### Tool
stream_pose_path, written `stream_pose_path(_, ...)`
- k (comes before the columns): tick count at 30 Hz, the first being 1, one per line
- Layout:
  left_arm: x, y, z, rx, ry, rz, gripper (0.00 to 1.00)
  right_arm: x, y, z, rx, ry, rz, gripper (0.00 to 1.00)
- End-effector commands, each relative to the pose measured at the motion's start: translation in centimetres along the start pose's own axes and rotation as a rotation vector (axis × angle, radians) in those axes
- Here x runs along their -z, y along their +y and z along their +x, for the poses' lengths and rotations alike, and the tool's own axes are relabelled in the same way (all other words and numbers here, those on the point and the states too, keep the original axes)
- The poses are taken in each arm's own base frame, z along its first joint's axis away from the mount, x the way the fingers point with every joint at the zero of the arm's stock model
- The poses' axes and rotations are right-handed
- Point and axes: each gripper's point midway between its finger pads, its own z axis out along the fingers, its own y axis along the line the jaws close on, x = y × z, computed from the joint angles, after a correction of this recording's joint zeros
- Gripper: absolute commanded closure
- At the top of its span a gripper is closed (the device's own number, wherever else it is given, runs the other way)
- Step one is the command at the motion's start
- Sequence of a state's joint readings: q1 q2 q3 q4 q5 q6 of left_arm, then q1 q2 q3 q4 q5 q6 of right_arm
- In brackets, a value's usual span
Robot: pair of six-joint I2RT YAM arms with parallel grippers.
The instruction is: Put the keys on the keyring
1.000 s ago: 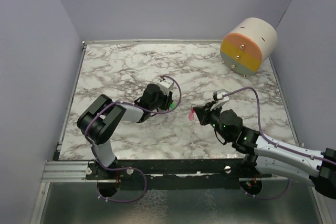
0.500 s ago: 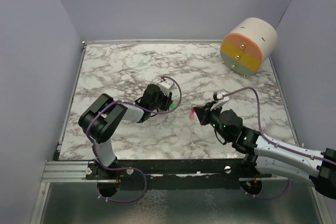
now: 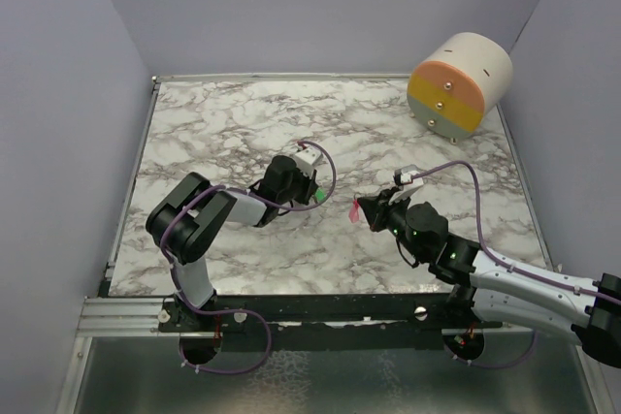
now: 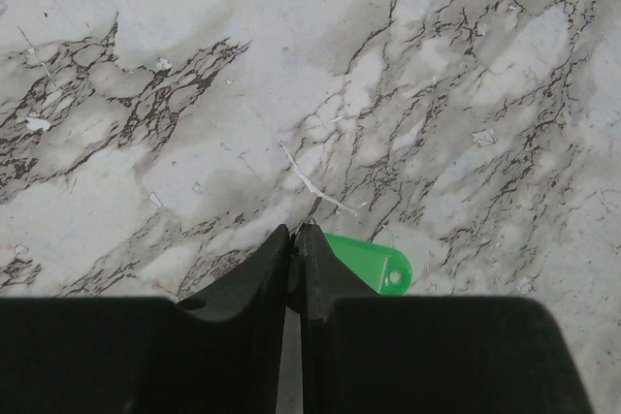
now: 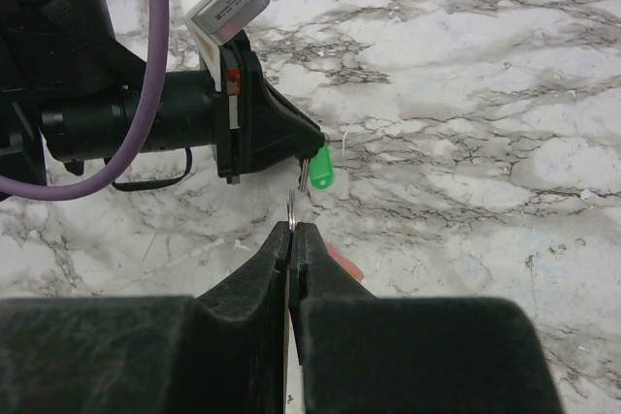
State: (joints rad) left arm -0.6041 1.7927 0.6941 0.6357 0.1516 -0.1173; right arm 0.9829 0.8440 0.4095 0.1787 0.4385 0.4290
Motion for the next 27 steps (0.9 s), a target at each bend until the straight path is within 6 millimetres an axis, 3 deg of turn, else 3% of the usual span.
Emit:
stream_pose_path(1, -0.4, -0.2, -1.2, -0.004, -0.033, 0.023, 0.9, -0.1, -0.1, -0.7, 0.006, -0.02, 0.023, 0.99)
stream_pose_path(6, -0.2, -0.3, -1.5, -0.005, -0.041, 0.028, 1.0, -0.2, -0.1, -0.6, 0.007, -0.018, 0.023, 0.99)
stream_pose_path(14, 1.3, -1.5, -3.1, -0.024, -0.087, 0.08, 1.0, -0.6, 0.0, -0.2, 0.024, 0.009, 0.028, 0.99)
stream_pose_path(18, 3.3, -2.9, -5.2, -0.052, -0.146, 0.141, 1.0, -0.9, 0.3, -0.1, 0.038, 0.03, 0.026, 0.99)
stream_pose_path(27, 7.9, -6.4, -7.0, -0.154, -0.241, 0.304, 1.0, -1.2, 1.5, -0.1, 0.061, 0.062, -0.022, 0.99)
